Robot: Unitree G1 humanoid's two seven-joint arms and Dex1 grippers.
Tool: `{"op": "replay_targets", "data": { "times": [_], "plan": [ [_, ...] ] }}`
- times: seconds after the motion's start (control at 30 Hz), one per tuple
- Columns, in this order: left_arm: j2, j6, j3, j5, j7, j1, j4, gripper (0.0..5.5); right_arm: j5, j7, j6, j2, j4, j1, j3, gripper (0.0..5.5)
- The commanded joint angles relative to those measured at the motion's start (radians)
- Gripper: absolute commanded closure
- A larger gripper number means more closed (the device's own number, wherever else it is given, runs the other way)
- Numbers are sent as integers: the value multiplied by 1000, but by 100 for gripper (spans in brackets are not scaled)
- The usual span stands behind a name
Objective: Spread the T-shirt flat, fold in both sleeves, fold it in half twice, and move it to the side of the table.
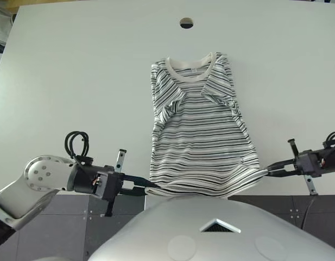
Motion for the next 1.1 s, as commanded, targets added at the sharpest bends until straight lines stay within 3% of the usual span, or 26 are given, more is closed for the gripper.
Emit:
{"op": "replay_targets", "data": {
  "times": [0.03,0.17,0.3,0.6,1.07,1.1],
  "plan": [
    [-55,53,78,1,-6,5,-13,538,48,7,59,17,-49,2,-88,540],
    [-247,82,138,113,95,-133,91,538,33,-74,92,133,-39,-87,-130,540],
    [-452,62,174,343,233,-338,351,538,-100,-207,29,300,86,-254,-139,540],
    [-710,72,190,552,350,-653,697,538,-449,-556,-158,585,478,-595,-123,540],
    [-872,-82,196,749,418,-945,1342,538,-887,-969,-420,710,1179,-949,17,540],
    [-881,-87,200,749,418,-961,1375,519,-899,-993,-419,721,1215,-965,23,540]
  ]
}}
